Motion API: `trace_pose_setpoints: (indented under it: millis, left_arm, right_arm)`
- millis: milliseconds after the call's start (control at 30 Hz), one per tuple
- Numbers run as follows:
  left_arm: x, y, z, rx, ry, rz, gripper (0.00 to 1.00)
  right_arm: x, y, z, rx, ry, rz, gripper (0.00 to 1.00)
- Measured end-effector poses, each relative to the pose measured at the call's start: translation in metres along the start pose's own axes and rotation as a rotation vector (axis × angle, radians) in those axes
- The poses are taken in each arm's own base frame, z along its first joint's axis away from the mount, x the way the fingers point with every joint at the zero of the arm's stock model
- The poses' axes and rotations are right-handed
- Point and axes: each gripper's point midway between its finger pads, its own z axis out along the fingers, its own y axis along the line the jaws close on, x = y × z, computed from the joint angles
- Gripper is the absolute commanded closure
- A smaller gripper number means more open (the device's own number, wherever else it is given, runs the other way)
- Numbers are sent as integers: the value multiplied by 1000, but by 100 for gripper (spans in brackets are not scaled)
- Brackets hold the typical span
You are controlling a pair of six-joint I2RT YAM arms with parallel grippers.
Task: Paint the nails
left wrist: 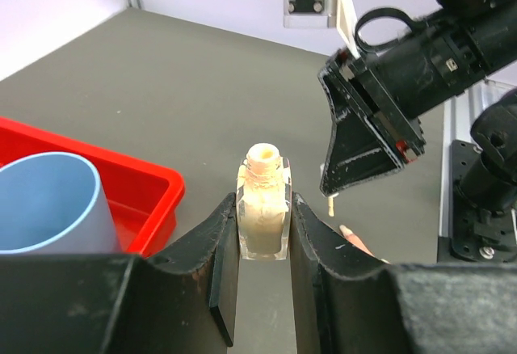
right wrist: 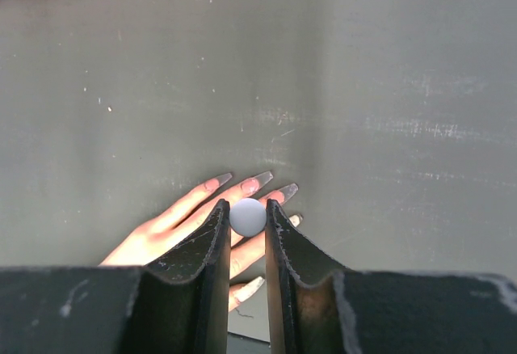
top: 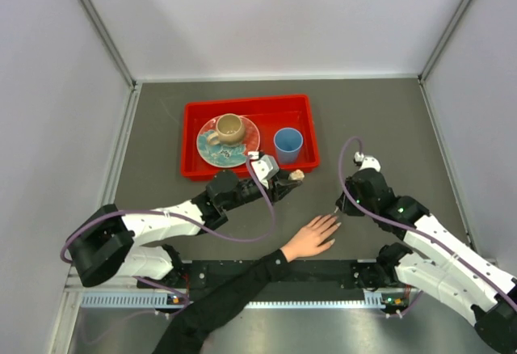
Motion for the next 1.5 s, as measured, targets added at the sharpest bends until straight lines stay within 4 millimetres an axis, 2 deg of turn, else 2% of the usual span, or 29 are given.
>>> trace_pose_setpoints:
  millis: [200, 333, 467, 600, 800, 933, 1067, 1333, 1500]
  left_arm:
    - [-9, 6, -2, -37, -22, 0, 100]
    - [-29, 7, -4, -55, -68, 3, 100]
    - [-53, 14, 3, -82, -105, 20, 100]
    - [-82, 26, 21, -116, -141, 48, 100]
    - [-115, 62, 56, -208, -160, 62, 100]
    - [-124, 83, 60, -249, -158, 54, 100]
    - [-131, 94, 63, -269, -157, 44, 100]
    - [-151, 108, 72, -292, -172, 34, 100]
    - [-151, 112, 77, -294, -160, 21, 100]
  right_arm:
    - [1, -2, 2, 2, 2, 2, 100]
    - [-3, -1, -1, -7, -15, 9, 100]
    - [-2, -1, 0, -7, -11, 12, 100]
    - [1, -2, 4, 4, 4, 16, 100]
    - [14, -13, 15, 10, 36, 69, 100]
    - [13, -13, 11, -7, 10, 93, 100]
    - [14, -14, 12, 3, 18, 103, 100]
    - [23, -24, 16, 57, 61, 98, 100]
    - [28, -26, 20, 70, 92, 89, 100]
